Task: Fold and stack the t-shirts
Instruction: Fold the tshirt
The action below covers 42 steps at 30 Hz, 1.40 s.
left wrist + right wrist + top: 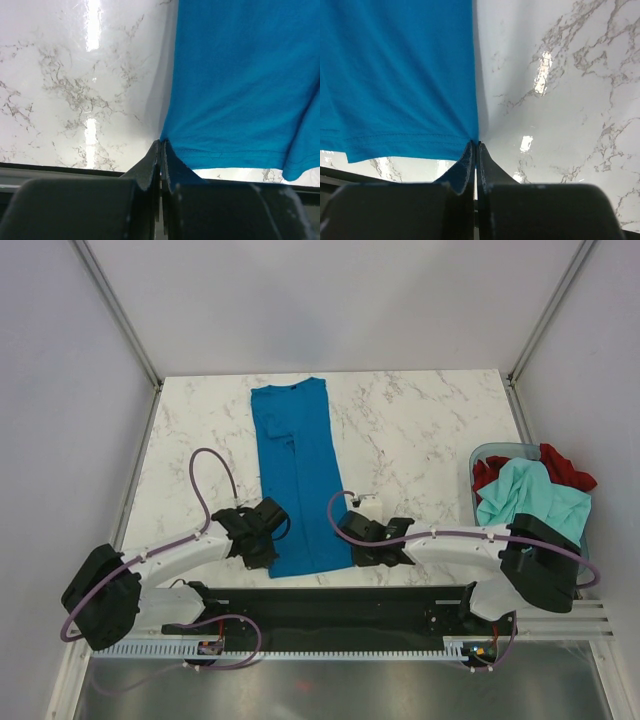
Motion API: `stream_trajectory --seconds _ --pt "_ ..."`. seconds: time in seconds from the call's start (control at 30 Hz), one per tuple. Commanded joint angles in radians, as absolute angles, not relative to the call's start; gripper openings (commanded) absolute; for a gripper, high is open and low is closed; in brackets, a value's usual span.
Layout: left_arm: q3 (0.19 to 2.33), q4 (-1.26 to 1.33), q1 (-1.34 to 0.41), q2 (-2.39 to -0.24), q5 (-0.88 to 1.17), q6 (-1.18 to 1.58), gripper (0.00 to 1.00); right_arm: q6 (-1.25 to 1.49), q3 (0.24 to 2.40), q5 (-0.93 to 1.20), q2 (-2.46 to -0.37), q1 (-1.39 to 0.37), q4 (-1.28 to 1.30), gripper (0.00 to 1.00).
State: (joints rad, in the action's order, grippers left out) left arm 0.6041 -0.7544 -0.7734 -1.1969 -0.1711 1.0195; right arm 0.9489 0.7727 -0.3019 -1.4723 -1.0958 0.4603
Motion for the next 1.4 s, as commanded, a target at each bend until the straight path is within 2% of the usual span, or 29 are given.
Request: stream_trajectory --seconds 0.0,0.8,0.87,0.97,1.0,1.03,1.1,1.13,1.23,1.37 --pt "0.580 -0.796 -0.767 -1.173 -0.175 1.014 0.02 0.994 0.738 -0.351 -1.436 -1.109 0.477 0.00" --pt "0.541 -0.825 -0.767 -1.158 -0.164 1.066 0.02 1.126 0.673 -0.446 -1.388 -1.190 0.476 0.00" --pt "0.551 -0.831 -0.767 -1.161 -0.160 1.063 0.05 1.132 0.672 -0.442 -1.393 -1.195 0.476 0.00" --pt "0.571 -0.850 -0.769 -1.138 -0.149 1.062 0.19 1.126 0.676 -0.434 -1.373 -1.201 0.483 0.10" --pt "0.596 -0.850 -0.769 -1.129 -0.149 1.062 0.19 1.120 0.684 -0.434 -1.364 -1.200 0.488 0.14" --pt "0.610 -0.850 -0.767 -1.109 -0.149 1.062 0.19 1.103 0.690 -0.431 -1.349 -1.201 0.492 0.23" --pt "0.678 -0.850 -0.769 -1.095 -0.149 1.062 0.19 1.089 0.730 -0.433 -1.339 -1.201 0.529 0.26" --pt "0.704 -0.965 -0.767 -1.094 -0.248 1.040 0.37 1.082 0.744 -0.436 -1.332 -1.200 0.540 0.28" --pt "0.782 -0.931 -0.769 -1.103 -0.250 1.010 0.35 1.016 0.799 -0.434 -1.333 -1.189 0.543 0.30" --pt "0.778 -0.752 -0.767 -1.124 -0.083 0.979 0.26 0.908 0.880 -0.422 -1.388 -1.149 0.529 0.24"
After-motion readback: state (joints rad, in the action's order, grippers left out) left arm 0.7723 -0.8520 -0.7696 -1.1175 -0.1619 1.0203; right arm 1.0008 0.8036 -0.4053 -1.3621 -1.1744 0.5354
